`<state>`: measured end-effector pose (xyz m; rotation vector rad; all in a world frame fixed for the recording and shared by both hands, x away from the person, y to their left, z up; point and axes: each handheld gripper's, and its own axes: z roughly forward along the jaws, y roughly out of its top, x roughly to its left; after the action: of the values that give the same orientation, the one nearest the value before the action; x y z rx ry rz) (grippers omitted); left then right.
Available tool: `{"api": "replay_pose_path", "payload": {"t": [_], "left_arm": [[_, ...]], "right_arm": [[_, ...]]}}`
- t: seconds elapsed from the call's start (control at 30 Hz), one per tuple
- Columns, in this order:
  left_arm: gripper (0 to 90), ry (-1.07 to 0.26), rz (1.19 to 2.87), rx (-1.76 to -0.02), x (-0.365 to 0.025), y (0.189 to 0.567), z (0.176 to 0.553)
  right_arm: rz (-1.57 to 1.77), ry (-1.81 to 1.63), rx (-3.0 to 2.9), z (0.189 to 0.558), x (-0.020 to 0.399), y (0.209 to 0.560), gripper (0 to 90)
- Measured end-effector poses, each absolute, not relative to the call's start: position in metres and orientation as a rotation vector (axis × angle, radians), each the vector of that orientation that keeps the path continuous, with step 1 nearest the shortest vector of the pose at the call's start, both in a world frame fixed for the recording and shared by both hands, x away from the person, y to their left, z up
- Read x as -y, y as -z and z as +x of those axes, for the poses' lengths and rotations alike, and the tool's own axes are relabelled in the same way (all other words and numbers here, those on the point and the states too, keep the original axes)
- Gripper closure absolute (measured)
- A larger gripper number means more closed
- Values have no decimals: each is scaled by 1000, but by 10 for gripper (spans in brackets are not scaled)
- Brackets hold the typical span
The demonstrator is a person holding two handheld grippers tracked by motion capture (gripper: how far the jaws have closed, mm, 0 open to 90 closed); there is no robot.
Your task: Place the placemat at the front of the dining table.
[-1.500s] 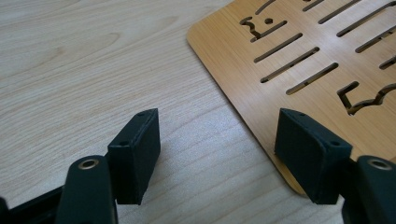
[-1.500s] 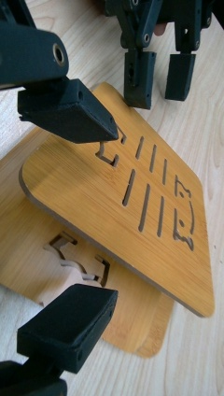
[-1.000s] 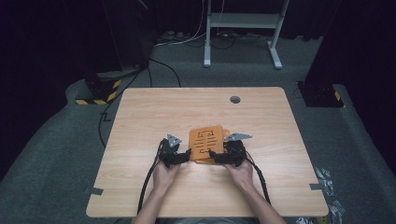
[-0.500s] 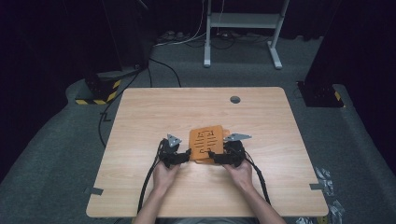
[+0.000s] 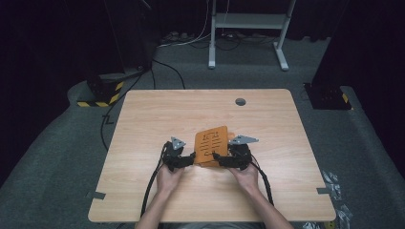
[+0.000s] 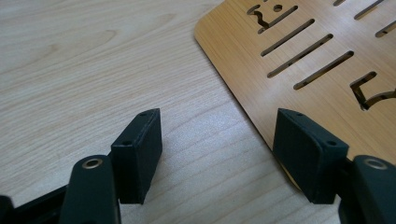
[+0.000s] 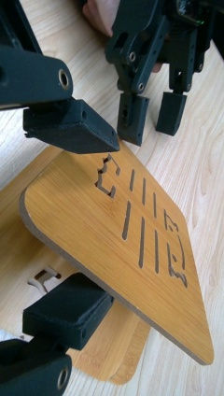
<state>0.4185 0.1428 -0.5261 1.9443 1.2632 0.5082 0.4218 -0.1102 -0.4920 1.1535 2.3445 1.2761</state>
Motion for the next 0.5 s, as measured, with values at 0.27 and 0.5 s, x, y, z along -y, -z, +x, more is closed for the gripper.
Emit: {"api": "replay_pose_path", "payload": {"t": [0.27, 0.5], "left_arm": [[318, -494, 1958, -1252, -144, 526, 421], [318, -490, 1974, -1245, -141, 524, 423]], "right_arm": [[1145, -1285, -2327, 420, 111, 488, 339], [1159, -1345, -2318, 419, 112, 481, 366]]}}
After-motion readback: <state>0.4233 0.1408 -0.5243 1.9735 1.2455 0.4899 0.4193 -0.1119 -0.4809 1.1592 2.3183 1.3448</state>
